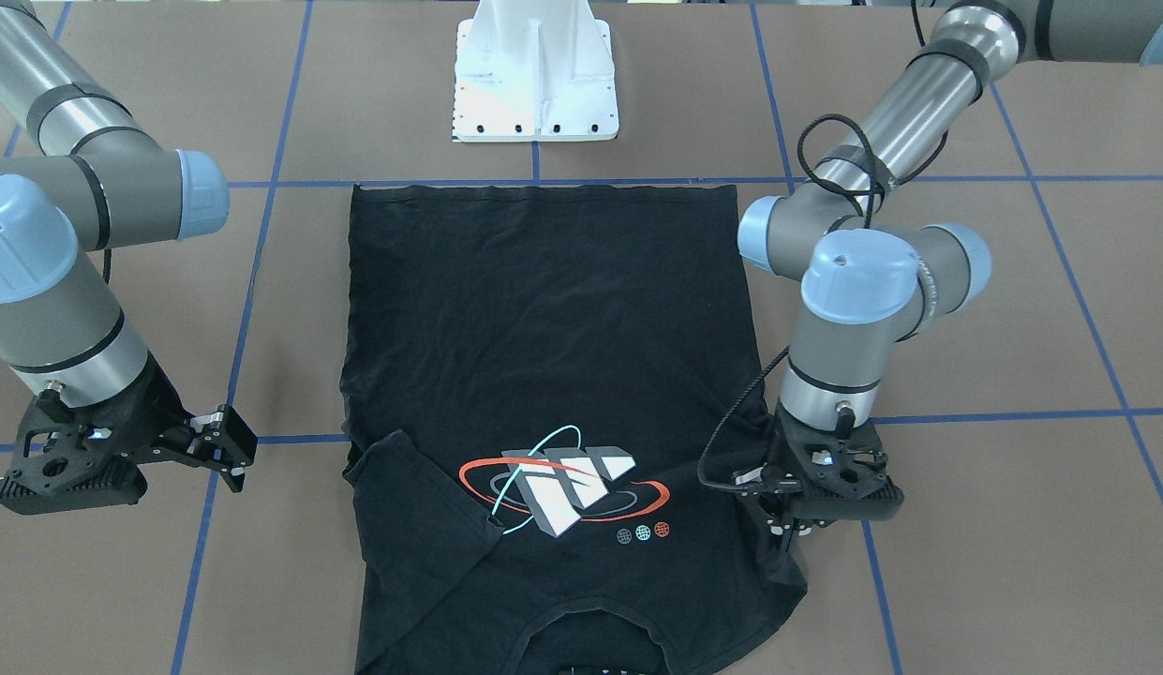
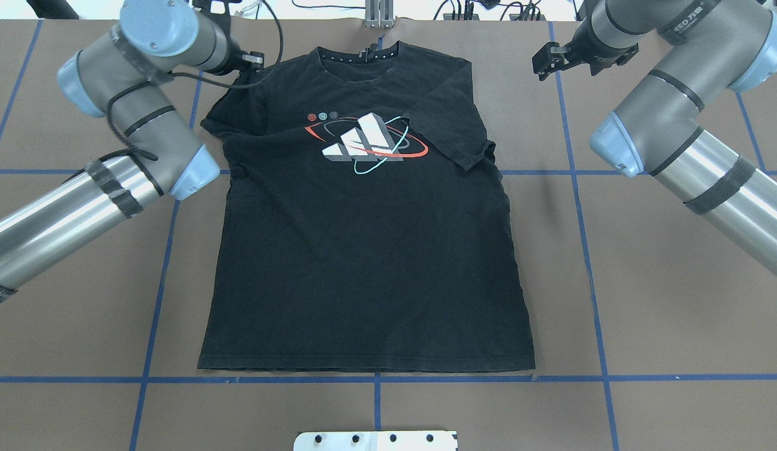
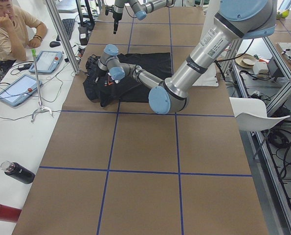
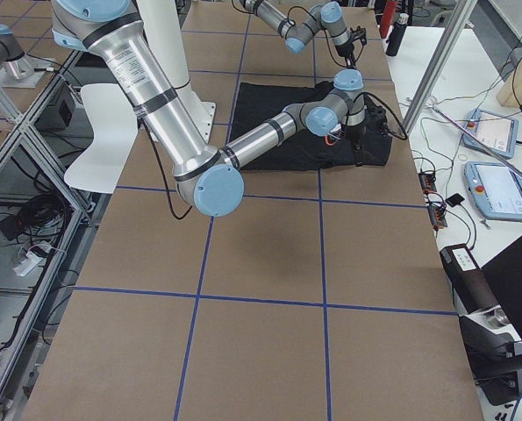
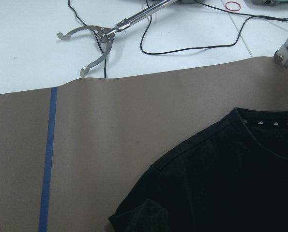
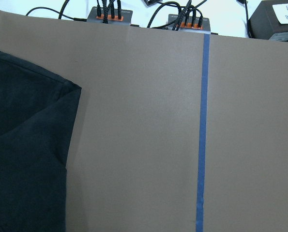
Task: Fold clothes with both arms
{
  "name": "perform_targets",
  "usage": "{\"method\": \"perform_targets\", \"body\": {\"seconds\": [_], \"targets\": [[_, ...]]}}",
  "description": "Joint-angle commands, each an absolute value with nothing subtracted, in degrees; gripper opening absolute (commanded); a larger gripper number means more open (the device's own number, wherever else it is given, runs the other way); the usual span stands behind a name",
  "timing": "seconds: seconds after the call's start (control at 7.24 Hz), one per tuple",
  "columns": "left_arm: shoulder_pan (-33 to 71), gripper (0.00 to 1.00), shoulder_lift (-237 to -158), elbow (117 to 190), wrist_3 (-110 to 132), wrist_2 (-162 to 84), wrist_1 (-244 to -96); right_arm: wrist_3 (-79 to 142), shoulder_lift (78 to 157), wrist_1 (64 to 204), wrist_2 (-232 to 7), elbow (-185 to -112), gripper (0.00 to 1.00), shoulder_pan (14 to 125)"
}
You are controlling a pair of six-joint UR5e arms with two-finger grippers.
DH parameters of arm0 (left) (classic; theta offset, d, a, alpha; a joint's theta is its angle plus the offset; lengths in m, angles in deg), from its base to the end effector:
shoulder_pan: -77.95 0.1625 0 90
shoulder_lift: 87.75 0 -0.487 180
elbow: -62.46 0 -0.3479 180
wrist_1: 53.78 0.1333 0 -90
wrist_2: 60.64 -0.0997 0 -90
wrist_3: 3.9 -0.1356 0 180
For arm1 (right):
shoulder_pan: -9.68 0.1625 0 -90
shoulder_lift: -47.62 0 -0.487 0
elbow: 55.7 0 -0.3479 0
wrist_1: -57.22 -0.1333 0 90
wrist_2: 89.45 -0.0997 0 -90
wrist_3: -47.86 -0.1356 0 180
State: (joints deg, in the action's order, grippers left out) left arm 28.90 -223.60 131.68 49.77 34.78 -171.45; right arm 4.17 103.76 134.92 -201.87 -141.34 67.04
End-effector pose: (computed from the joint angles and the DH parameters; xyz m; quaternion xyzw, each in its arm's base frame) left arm 0.4545 -0.7076 0.3567 0.2697 0.3548 -0.0783 0.8918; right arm -0.3261 -0.6604 0.4226 0.1629 -0.3590 0.0192 0.9188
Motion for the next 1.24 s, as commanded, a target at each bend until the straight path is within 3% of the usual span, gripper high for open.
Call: {"method": "perform_targets", "body": {"seconds": [0.0, 0.83, 1.1], "targets": [[33.81, 0.00, -227.83, 131.37, 57.84, 30.43, -165.76, 3.39, 103.61, 134.92, -201.86, -141.31, 1.00, 66.98], [37.44, 0.00, -236.63, 118.98, 71.42, 23.39, -165.57, 3.21, 103.52, 134.92, -201.86, -141.22, 1.00, 66.54], [37.35, 1.00, -235.85, 121.24, 63.92, 23.56, -165.92, 3.21, 103.52, 134.92, -201.86, -141.22, 1.00, 66.45]]}}
